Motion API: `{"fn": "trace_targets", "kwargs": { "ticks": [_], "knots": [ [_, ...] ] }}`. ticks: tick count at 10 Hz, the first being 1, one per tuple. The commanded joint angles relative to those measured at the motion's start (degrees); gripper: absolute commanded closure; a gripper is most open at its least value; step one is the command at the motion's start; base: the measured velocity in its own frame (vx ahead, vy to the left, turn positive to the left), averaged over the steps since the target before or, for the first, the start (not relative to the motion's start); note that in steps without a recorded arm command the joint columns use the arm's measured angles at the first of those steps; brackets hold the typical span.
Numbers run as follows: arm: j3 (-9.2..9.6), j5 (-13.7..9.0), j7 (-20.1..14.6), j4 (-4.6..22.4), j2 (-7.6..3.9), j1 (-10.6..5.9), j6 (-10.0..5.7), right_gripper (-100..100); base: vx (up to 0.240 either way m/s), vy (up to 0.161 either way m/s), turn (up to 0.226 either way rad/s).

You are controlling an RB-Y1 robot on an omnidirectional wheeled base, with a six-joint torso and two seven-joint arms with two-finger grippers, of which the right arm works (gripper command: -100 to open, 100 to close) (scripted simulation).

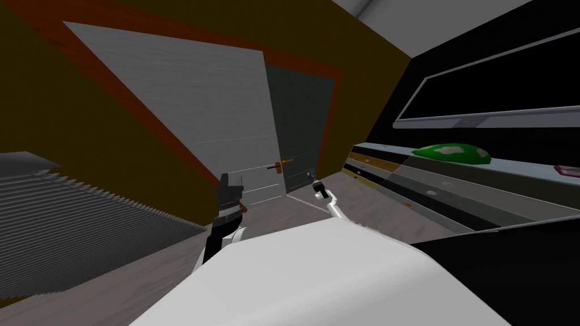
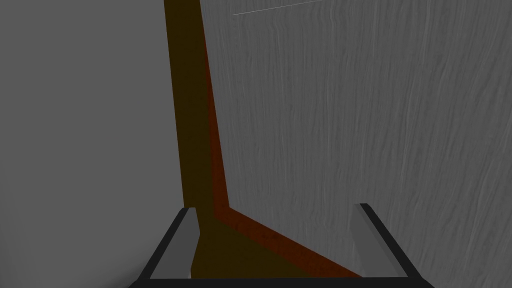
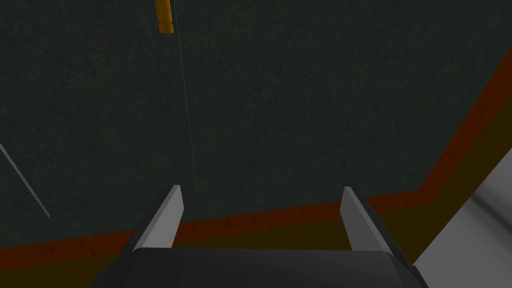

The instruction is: Pull the door open

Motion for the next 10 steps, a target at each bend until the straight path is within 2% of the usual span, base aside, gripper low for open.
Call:
{"fn": "trace_targets", "kwargs": {
  "ticks": [1, 10],
  "knots": [
    [-0.10, 0.08, 0.04, 1.82, 0.08, -0.87, -0.31, -100, 0.072, 0.013, 0.024],
    [-0.19, 1.01, -1.41, 15.96, -0.69, -9.47, 0.81, -100, 0.094, 0.023, 0.053]
  ]
}}
